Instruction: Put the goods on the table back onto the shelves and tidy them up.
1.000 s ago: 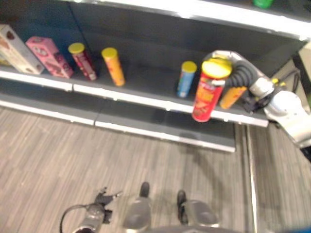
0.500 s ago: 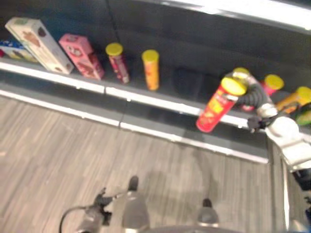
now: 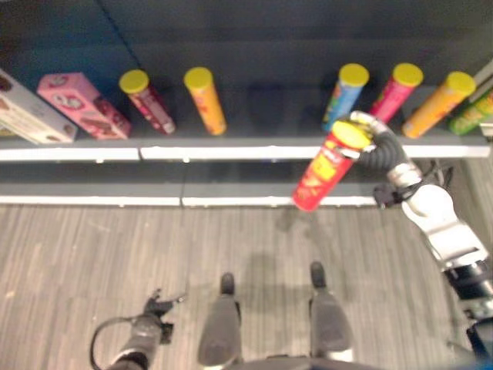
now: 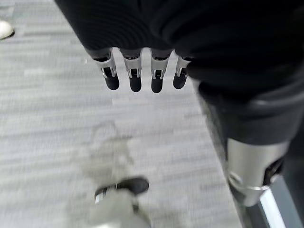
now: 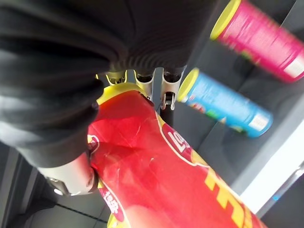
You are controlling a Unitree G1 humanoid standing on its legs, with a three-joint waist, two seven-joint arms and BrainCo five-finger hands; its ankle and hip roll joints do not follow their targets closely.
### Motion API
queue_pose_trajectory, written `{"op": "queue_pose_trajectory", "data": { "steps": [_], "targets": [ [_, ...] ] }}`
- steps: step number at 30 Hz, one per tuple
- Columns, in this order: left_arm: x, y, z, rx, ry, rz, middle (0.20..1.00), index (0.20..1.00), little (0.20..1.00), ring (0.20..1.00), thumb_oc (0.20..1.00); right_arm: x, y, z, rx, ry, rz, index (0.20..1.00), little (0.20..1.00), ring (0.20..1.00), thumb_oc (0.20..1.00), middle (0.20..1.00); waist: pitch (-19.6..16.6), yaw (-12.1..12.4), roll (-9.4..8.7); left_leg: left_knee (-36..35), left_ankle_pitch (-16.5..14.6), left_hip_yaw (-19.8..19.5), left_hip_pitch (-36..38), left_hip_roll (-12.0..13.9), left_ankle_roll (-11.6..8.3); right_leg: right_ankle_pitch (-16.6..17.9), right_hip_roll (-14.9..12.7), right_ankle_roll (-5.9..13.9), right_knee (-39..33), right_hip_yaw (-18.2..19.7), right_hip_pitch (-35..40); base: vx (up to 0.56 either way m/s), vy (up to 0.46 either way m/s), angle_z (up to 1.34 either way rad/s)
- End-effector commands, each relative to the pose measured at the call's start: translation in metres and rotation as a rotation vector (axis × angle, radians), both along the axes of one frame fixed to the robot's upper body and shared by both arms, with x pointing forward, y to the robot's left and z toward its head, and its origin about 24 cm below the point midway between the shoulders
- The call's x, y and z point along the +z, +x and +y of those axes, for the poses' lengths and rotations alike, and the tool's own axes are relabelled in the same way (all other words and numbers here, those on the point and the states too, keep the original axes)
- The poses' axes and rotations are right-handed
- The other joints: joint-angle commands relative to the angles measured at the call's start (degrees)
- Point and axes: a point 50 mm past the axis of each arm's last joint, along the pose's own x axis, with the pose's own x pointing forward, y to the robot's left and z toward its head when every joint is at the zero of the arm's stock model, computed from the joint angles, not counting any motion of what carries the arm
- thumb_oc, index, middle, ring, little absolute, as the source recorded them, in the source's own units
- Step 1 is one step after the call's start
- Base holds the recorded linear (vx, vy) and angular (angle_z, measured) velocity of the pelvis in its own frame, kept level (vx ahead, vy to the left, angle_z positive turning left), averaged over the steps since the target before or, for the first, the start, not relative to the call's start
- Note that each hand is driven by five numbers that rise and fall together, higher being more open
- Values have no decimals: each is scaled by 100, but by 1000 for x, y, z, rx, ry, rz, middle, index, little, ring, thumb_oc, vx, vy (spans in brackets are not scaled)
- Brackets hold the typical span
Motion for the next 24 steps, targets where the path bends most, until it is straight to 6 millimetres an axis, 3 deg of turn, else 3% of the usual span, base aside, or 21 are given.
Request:
{"op": "queue_pose_trajectory", "data": {
  "steps": [1,8,14,16,19,24],
  "targets": [
    [11,-3,28,29,103,-12,1000,1000,1000,1000,1000,46,0,28,90,3,-219,200,200,200,200,200,-169,170,-287,555,-653,-292,-207,287,-263,-430,-473,107,121,-158,105,0,0,0],
    [13,-3,32,33,123,-18,1000,1000,1000,1000,1000,74,15,37,5,-97,-343,200,200,200,200,200,-5,368,-103,404,-534,-488,-267,204,-272,-580,-613,132,450,-139,33,-6,-15,14],
    [15,3,29,5,148,-32,1000,1000,1000,1000,1000,103,32,21,-234,-154,-496,200,200,200,200,200,207,577,82,348,-449,-717,-422,17,-242,-684,-765,126,674,-231,-39,-17,-17,31],
    [17,8,25,-25,157,-46,1000,1000,1000,1000,1000,117,39,10,-355,-156,-557,200,200,200,200,200,312,697,223,326,-402,-827,-529,-97,-229,-725,-851,131,755,-303,-104,-22,-25,27],
    [17,8,25,-27,157,-49,1000,1000,1000,1000,1000,120,41,5,-395,-153,-571,200,200,200,200,200,340,718,275,322,-380,-858,-568,-127,-229,-748,-884,130,793,-327,-129,-4,-17,34],
    [16,10,17,-87,149,-60,1000,1000,1000,1000,1000,146,40,-20,-570,-150,-675,200,200,200,200,200,485,826,594,342,-347,-980,-776,-302,-226,-851,-1033,127,980,-386,-254,10,-25,28]
  ]
}}
